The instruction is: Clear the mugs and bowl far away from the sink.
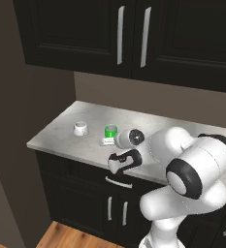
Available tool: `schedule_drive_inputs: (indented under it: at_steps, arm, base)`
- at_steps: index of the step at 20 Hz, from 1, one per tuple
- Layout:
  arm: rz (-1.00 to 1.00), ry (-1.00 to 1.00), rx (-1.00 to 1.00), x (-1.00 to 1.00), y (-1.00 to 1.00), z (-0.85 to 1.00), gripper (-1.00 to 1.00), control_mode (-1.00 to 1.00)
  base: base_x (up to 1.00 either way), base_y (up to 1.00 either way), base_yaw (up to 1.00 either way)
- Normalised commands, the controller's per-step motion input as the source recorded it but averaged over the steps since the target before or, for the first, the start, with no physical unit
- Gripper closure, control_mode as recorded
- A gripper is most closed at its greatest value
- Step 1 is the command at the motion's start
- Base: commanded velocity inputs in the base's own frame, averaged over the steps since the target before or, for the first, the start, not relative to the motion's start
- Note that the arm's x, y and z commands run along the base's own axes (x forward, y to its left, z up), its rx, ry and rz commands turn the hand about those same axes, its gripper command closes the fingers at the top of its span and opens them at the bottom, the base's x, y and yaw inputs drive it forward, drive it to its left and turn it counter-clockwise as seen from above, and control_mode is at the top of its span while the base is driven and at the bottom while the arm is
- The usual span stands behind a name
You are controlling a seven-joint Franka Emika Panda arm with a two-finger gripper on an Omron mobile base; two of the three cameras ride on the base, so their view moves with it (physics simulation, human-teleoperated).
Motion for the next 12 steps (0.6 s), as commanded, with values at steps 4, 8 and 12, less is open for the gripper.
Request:
schedule_drive_inputs:
  at_steps: [4,8,12]
  arm:
    - [0.0,0.0,0.0,-0.52,-0.07,0.42,-1.0,-1.0]
    - [-0.02,0.05,0.0,-0.32,-0.02,0.52,-1.0,-1.0]
    - [-0.03,0.08,0.02,-0.46,-0.07,0.53,-1.0,-1.0]
  base:
    - [0.0,0.0,0.0]
    - [0.0,0.0,0.0]
    - [0.0,0.0,0.0]
